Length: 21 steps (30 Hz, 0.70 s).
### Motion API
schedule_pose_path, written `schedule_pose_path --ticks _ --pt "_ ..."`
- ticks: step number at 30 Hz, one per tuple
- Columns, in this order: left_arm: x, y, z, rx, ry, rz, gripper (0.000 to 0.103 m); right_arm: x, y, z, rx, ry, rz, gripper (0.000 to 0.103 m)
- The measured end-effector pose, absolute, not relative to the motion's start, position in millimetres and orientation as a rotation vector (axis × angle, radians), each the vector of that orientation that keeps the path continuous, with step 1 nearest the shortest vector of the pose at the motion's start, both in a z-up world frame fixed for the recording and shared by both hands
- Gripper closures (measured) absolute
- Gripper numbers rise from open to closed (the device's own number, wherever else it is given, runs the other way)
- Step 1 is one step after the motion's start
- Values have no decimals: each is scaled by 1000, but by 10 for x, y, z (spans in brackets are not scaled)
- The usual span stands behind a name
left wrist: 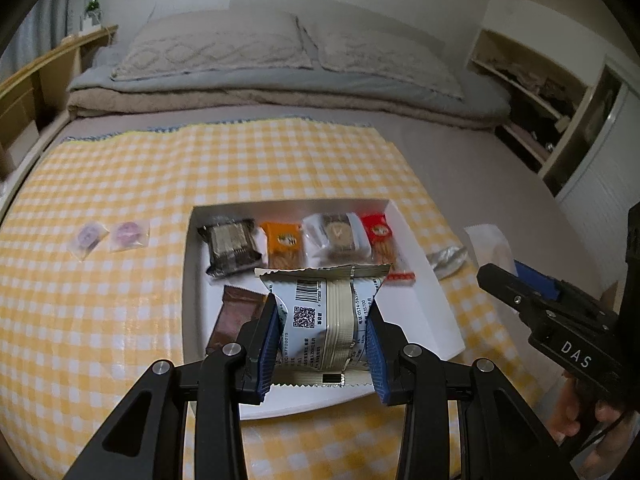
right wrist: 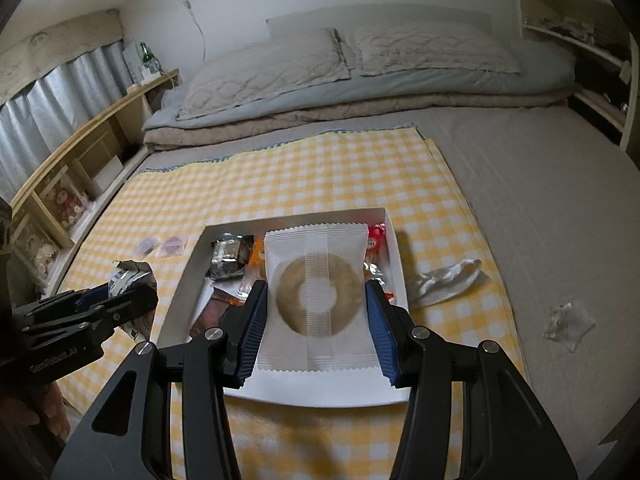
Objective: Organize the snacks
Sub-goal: 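Carry the barcode pack to the tray with the left tool while the right carries the cookie pack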
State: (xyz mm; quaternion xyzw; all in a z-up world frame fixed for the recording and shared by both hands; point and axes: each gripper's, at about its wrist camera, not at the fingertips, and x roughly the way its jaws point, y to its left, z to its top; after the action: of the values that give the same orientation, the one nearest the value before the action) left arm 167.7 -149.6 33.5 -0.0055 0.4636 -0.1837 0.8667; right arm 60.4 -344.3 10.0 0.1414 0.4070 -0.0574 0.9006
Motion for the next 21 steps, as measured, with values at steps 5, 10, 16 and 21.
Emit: schedule_pose_path --ticks 5,10,16,21 --pt "1903 -1495 35 -28 1043 -396 65 654 -3496 -114 280 904 -143 54" --pt "2147 -1453 -393 -71 1144 -397 65 776 -3576 -395 306 981 -144 54" --pt "2368 -1341 -796 -105 1238 -398 65 930 -3637 -691 363 1066 -154 54" --pt "2510 -1280 -996 -112 1272 -391 65 982 -3666 -753 376 1089 -173 53"
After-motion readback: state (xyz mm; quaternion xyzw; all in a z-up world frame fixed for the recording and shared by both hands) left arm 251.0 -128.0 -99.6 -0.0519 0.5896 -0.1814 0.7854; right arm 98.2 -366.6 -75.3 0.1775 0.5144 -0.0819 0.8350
